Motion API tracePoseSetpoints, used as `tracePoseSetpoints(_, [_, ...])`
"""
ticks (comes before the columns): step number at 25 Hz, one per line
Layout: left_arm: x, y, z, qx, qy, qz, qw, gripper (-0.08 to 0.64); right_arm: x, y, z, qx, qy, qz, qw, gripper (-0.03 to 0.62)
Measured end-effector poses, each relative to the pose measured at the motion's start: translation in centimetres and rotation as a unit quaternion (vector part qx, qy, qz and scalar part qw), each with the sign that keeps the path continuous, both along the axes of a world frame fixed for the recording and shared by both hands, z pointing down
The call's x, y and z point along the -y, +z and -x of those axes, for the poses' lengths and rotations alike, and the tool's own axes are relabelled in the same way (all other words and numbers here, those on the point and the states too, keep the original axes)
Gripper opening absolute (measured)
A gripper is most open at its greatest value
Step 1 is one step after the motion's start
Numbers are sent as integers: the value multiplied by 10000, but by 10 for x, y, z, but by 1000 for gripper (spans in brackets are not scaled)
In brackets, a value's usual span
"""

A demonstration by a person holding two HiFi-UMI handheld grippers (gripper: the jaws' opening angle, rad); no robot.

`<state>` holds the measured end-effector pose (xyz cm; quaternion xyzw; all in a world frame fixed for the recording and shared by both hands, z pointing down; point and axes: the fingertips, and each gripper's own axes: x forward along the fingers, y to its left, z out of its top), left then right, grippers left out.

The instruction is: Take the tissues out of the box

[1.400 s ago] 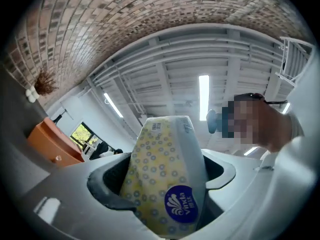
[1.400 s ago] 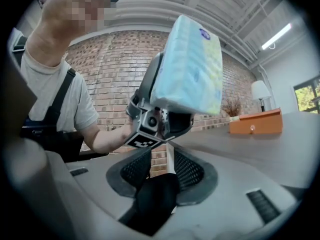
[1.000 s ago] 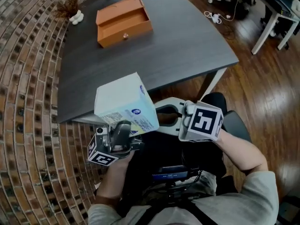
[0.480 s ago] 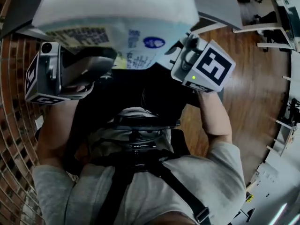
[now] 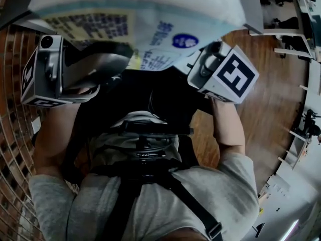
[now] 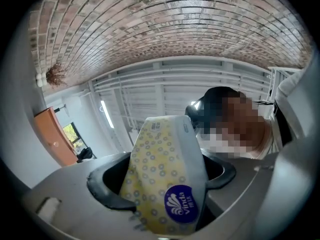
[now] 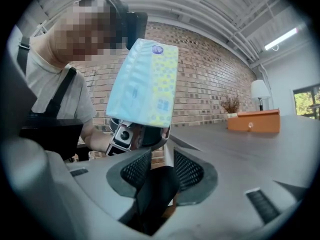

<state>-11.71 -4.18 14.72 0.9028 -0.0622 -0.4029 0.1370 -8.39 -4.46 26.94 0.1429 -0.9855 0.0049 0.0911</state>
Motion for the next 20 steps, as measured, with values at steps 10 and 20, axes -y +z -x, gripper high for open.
tracePoseSetpoints(10, [0, -1, -1, 34, 92, -14, 10000, 394, -6, -7, 4, -122, -115, -208, 9996, 140])
tracePoseSetpoints(20, [1, 0, -2, 61, 99, 76, 9999, 394, -9, -9, 4, -143, -116, -164, 9997, 140])
